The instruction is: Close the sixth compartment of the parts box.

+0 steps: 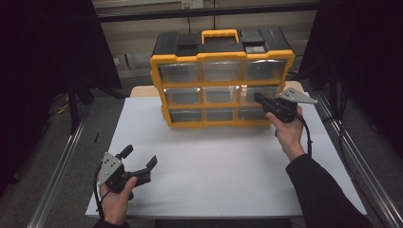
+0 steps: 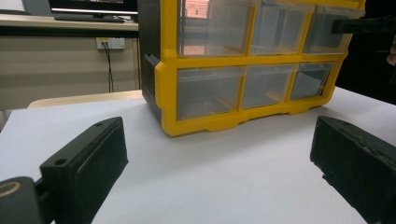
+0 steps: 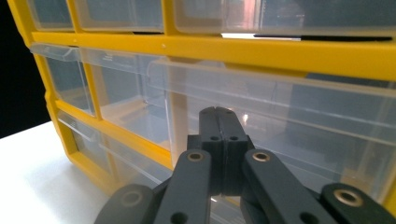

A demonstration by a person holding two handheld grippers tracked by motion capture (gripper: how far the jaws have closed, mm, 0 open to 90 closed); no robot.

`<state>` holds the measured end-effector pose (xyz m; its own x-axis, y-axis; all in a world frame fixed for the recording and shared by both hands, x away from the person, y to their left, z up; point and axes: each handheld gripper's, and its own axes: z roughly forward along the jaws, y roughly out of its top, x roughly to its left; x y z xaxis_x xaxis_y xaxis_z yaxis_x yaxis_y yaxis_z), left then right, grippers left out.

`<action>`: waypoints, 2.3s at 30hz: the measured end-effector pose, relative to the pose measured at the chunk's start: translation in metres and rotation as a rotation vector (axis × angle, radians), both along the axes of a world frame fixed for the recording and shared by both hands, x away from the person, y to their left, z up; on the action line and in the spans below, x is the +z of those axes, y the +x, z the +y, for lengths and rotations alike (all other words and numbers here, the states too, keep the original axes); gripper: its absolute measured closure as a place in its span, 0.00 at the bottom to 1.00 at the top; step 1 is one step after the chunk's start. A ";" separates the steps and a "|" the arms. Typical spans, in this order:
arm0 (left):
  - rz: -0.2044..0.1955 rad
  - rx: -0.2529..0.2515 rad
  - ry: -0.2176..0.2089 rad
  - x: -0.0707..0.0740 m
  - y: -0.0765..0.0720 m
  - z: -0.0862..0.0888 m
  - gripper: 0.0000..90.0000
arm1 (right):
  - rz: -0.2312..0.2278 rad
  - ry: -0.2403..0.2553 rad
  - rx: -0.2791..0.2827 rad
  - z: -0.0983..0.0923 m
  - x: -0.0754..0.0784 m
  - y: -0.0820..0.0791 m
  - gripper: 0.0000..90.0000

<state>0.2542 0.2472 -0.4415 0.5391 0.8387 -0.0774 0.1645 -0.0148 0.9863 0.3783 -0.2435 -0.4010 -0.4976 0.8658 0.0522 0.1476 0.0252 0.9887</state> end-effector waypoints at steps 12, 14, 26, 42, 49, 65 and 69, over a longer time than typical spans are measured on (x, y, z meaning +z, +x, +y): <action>0.001 0.002 0.000 0.000 0.000 0.000 0.04 | -0.004 0.006 -0.008 -0.002 0.001 0.003 1.00; 0.003 0.009 -0.003 0.000 0.000 0.000 0.04 | -0.002 -0.001 -0.011 -0.002 0.000 0.004 1.00; 0.003 0.012 -0.003 0.000 0.000 0.000 0.04 | 0.002 0.001 -0.020 -0.002 -0.001 0.010 1.00; 0.008 0.017 -0.010 -0.001 0.002 0.001 0.04 | 0.014 -0.025 -0.046 -0.002 -0.002 0.011 1.00; 0.006 0.015 -0.003 -0.001 0.003 -0.001 0.04 | 0.017 0.002 -0.033 -0.003 -0.004 0.011 1.00; 0.007 0.009 -0.015 -0.001 0.001 0.001 0.04 | 0.044 -0.011 0.008 0.003 -0.003 -0.004 0.58; 0.008 0.017 -0.015 -0.001 0.000 0.001 0.04 | 0.061 -0.018 0.002 0.004 -0.004 -0.009 0.42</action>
